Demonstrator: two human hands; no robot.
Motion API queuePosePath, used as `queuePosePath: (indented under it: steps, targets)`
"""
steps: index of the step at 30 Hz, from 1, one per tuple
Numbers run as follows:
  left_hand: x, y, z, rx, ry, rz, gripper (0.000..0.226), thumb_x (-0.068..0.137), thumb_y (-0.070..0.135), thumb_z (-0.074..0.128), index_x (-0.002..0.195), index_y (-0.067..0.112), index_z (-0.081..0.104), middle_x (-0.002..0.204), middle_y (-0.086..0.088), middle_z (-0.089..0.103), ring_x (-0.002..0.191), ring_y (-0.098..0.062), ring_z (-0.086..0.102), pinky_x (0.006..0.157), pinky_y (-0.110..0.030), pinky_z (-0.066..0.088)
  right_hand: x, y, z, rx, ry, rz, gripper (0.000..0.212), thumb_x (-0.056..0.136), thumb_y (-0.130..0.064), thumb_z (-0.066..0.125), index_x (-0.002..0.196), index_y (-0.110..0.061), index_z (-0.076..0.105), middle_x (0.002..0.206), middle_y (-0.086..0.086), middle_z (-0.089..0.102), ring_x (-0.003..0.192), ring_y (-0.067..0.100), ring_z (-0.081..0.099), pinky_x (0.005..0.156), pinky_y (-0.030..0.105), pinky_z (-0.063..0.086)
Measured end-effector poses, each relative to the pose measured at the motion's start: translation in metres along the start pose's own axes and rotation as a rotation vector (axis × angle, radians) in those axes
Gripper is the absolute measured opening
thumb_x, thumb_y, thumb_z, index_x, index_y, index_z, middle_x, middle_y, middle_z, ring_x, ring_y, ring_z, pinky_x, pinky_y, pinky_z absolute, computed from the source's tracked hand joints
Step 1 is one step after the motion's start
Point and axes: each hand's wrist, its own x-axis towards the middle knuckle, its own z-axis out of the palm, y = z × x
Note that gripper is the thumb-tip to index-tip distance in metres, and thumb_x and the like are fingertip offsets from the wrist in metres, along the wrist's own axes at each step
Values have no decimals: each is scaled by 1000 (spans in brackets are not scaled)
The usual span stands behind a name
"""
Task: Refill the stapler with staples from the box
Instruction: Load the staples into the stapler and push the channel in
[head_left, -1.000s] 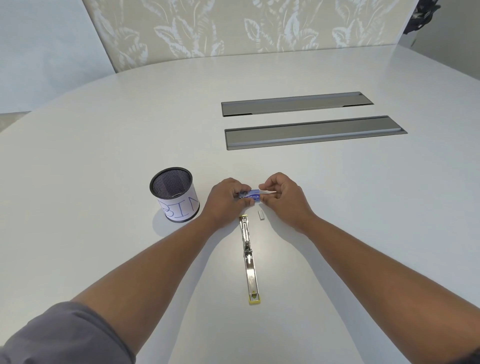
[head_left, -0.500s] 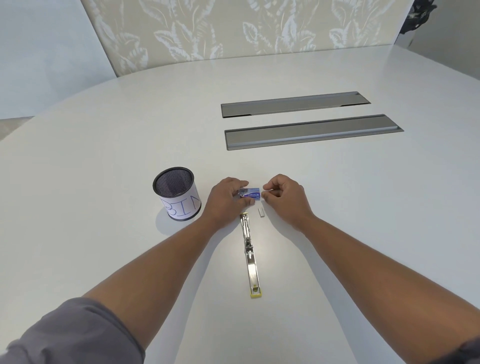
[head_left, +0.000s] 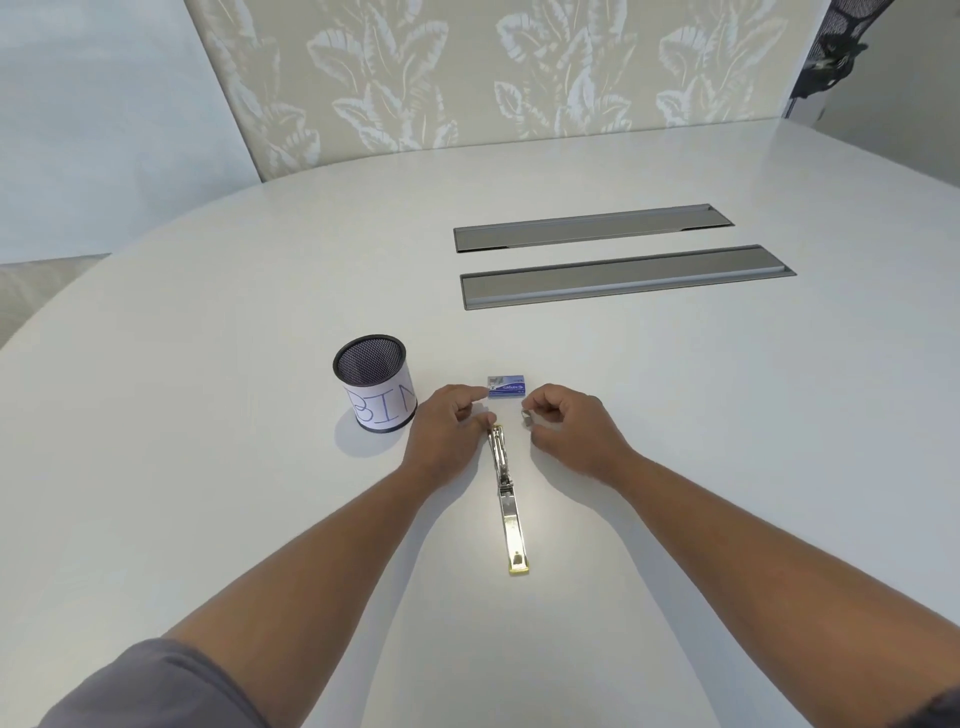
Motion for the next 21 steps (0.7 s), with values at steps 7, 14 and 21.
queuePosePath:
  steps: [7,14,21]
  targets:
    - [-21,-1,-4,-3,14,27,28,90,10,70,117,19,72,107,9,64,89,-12,65,77,0,41,-9,-7,-2,-46,-42,-25,14,87,-10,68,91,-23,67,82,-15,66,72,-1,54,73,13,43]
    - [-33,-1,-6,-71,0,-10,25,91,15,72,115,21,73,105,6,67,90,-9,64,79,-3,42,-17,-10,0,91,20,3,15,81,-8,74,86,-19,66,76,-8,62,64,5,52,68,22,48]
    - [-37,3,-11,-351,-16,-133,21,94,15,69,114,18,75,98,4,76,87,-6,70,74,-12,52,-14,-36,10,328,-52,-31,18,82,5,71,94,-5,62,87,1,70,74,14,65,69,27,54]
